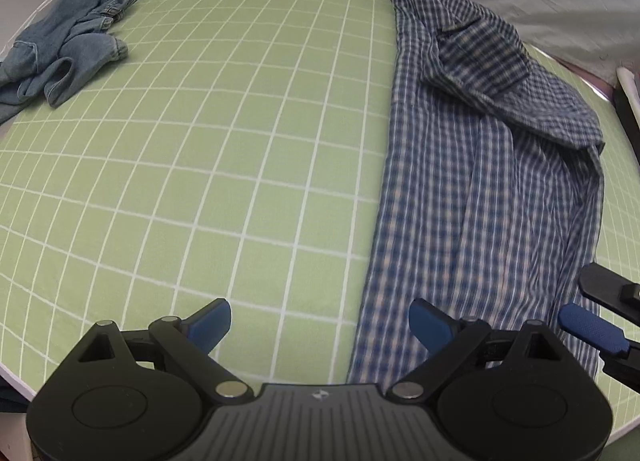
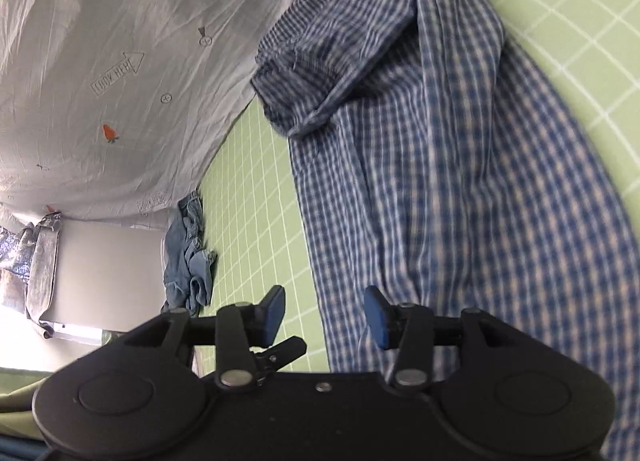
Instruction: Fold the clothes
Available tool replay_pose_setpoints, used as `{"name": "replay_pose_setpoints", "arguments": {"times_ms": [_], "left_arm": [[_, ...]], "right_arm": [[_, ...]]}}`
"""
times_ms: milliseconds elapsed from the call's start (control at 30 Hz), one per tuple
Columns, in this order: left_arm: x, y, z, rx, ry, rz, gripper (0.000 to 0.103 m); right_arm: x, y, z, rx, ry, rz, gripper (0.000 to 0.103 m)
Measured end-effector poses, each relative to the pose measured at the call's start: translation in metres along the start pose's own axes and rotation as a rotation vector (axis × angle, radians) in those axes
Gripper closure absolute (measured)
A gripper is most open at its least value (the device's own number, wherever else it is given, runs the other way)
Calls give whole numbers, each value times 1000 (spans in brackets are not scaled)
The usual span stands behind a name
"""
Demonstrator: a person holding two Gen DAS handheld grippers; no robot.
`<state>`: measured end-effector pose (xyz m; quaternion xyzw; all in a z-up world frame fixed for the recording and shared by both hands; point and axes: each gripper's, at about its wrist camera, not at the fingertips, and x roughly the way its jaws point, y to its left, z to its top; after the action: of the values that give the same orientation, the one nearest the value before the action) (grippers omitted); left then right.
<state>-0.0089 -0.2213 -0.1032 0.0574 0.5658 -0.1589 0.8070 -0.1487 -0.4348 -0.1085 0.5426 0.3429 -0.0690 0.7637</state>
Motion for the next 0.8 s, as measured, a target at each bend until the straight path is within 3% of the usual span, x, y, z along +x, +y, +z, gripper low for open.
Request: {"name": "replay_pose_setpoints", "arguments": {"times_ms": [267, 367, 567, 667, 733, 800], "left_arm": [[9, -25, 47, -2, -65, -17, 8], [15, -36, 79, 8, -110, -50, 6], [50, -64, 151, 76, -158, -104, 5], [69, -77, 174, 101, -138, -124, 5], [82, -86, 188, 118, -124, -137, 5], [93, -92, 198, 129, -117, -148, 6]], "right_arm": [[-2, -10, 74, 16, -98, -7, 45], [1, -6, 112, -27, -173, -59, 44], [20, 17, 194, -310, -292, -310, 43], [45, 26, 228, -411, -285, -404, 40], [63, 26, 243, -482, -255, -421, 34], [81, 26, 258, -549, -223, -438, 34]]}}
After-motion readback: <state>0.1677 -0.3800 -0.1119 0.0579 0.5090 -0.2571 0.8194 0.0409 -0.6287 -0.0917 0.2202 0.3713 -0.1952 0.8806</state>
